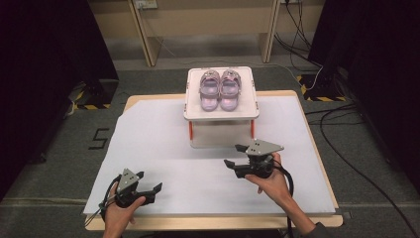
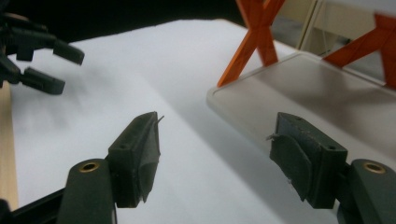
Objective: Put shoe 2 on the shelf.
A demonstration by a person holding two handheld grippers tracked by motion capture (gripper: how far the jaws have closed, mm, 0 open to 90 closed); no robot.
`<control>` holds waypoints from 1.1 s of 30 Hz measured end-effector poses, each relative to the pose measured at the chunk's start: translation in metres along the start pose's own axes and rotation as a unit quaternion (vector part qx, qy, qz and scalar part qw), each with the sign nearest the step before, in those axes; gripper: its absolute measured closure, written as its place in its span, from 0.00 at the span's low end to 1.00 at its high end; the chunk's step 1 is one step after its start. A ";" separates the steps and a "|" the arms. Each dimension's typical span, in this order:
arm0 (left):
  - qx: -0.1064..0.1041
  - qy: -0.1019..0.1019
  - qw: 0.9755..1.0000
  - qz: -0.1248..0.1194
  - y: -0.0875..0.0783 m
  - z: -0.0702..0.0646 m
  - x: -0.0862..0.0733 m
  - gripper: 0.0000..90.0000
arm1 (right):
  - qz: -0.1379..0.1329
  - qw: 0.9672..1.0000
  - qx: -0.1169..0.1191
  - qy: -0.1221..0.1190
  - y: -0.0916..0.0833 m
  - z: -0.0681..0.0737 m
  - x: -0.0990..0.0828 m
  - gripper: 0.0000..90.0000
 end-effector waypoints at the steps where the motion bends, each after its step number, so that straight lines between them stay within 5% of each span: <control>1: -0.001 0.002 1.000 0.000 0.000 -0.001 0.000 0.18 | 0.005 1.000 0.005 0.003 0.001 0.002 -0.003 0.36; 24: -0.003 0.008 1.000 0.004 -0.002 -0.002 -0.003 0.18 | 0.053 0.999 0.000 0.013 -0.008 0.009 -0.045 0.31; 33: -0.005 0.007 1.000 0.008 0.000 -0.003 -0.003 0.18 | 0.092 0.995 0.000 0.035 -0.017 0.014 -0.075 0.25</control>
Point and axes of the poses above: each handheld gripper's, and its own axes: y roughly forward along the jaws, x roughly out of its top, z roughly to its left, the point moved 4 cm from there along y, roughly forward along the jaws, and after that the axes turned 7 degrees about x, right-handed, at the moved point
